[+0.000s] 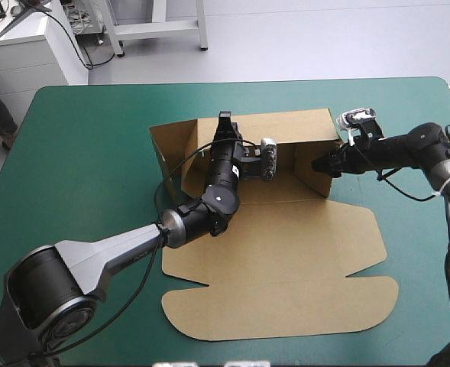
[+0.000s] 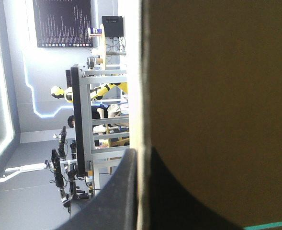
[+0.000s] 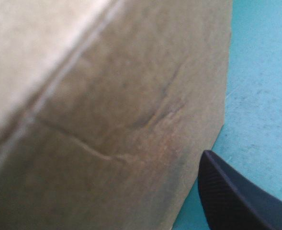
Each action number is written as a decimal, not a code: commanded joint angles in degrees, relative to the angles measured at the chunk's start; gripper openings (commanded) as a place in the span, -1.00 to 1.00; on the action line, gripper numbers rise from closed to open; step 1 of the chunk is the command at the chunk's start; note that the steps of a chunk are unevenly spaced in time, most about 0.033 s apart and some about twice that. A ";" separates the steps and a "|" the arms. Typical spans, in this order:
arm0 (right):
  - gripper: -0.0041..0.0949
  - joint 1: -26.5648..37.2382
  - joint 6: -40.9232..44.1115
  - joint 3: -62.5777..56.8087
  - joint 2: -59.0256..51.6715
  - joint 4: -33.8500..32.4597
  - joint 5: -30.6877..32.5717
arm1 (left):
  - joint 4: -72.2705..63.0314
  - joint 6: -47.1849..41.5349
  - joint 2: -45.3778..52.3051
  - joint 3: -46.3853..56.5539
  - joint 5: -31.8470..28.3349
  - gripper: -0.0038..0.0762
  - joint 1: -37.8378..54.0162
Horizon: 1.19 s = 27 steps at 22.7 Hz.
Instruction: Fold the box
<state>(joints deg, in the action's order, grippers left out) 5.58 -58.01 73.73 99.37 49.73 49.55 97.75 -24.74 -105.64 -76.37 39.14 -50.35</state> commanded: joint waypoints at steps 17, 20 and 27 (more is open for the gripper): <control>-0.01 -0.34 -16.41 -10.25 -6.77 19.36 -6.61 | -0.12 -0.40 2.13 -1.28 -1.29 -0.92 -0.36; -0.93 -1.55 -19.86 -10.25 -6.77 19.61 -7.30 | -0.12 -0.40 2.13 -1.28 -1.33 -0.92 -0.36; -0.92 -10.09 -18.47 -10.25 -6.77 19.47 -22.13 | -0.12 -0.40 2.13 -1.28 -1.48 -0.92 -0.36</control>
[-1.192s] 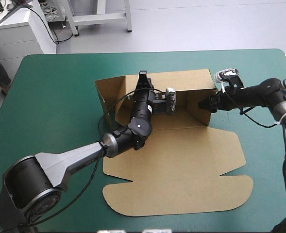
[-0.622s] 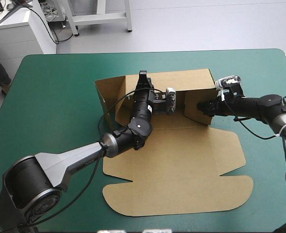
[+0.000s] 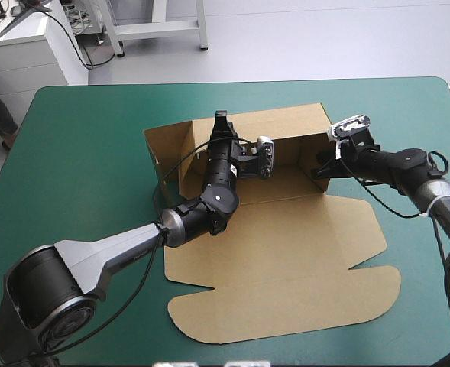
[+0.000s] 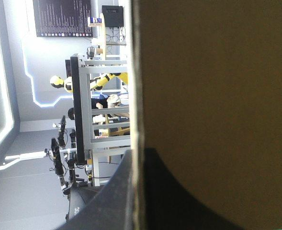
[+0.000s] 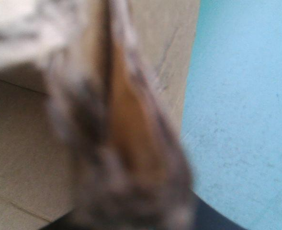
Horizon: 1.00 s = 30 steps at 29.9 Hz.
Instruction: Fold the box
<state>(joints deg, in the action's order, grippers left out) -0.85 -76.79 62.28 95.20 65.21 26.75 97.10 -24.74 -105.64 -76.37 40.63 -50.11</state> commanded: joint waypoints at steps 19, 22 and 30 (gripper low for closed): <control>-0.91 -7.68 14.87 1.20 -2.60 -5.30 -4.40 | 0.53 -0.65 1.48 -1.28 -3.52 -0.84 -0.59; -0.91 -7.68 18.28 1.20 -2.60 -8.81 -4.28 | 0.53 -0.65 1.39 -1.28 -3.52 -0.59 -0.59; -0.91 -7.68 27.97 1.62 -2.60 -16.43 -4.46 | 0.53 -1.83 1.39 -1.40 -2.73 -0.08 -1.65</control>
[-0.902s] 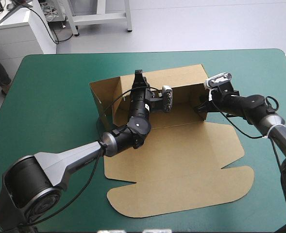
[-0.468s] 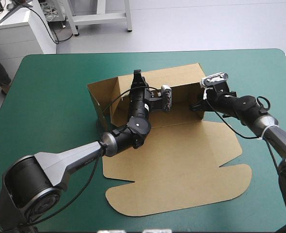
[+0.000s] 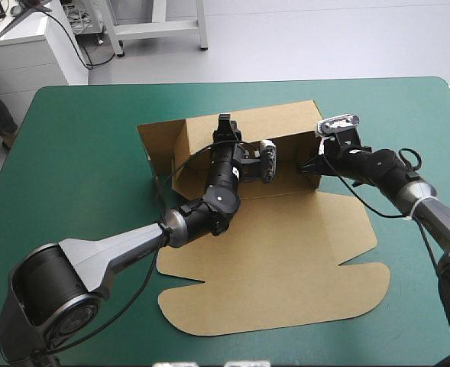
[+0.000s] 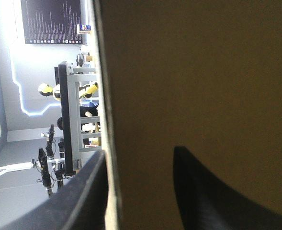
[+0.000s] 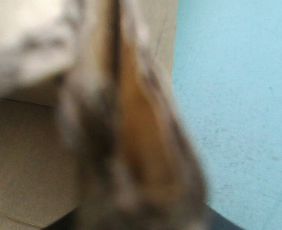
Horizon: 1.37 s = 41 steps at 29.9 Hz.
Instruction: Fold the box
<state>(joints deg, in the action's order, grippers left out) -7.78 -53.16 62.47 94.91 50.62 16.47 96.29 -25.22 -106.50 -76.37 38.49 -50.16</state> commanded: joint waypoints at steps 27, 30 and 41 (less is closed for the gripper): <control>-0.91 -0.76 41.13 36.27 3.75 -33.66 42.34 | -12.89 -6.07 20.00 -9.97 4.16 -0.91 -5.55; -0.91 -0.76 43.07 39.55 4.88 -34.81 51.73 | -22.31 -6.07 23.73 -10.03 2.61 -0.91 0.63; -0.91 -0.85 50.63 37.55 4.63 -35.66 55.39 | -67.71 6.67 29.77 -10.03 0.04 -0.91 32.17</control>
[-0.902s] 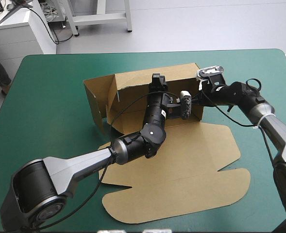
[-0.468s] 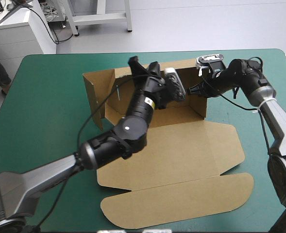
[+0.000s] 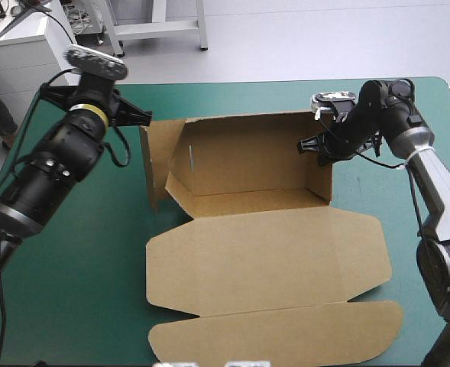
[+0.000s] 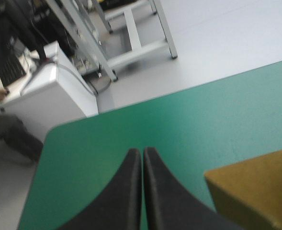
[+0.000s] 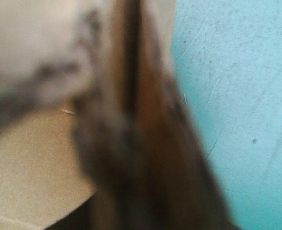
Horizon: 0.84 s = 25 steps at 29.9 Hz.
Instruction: Fold the box
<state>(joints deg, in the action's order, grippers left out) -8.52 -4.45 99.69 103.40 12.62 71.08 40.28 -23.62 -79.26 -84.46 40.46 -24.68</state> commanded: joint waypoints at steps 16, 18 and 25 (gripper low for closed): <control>-0.91 -2.27 3.75 -1.34 3.99 0.26 0.25 | -52.55 27.09 2.40 -1.28 11.54 -0.91 27.68; -0.91 -2.27 3.23 0.83 5.04 0.26 -0.60 | -52.69 27.31 2.40 -1.28 12.01 -0.91 27.68; -0.80 -2.27 2.57 7.67 5.92 -1.88 -2.21 | -53.52 27.45 2.40 -1.28 12.94 -0.91 27.68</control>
<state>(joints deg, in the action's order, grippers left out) -10.62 -0.98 103.90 112.26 10.96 69.18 -11.73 3.78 -78.95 -84.27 55.79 2.94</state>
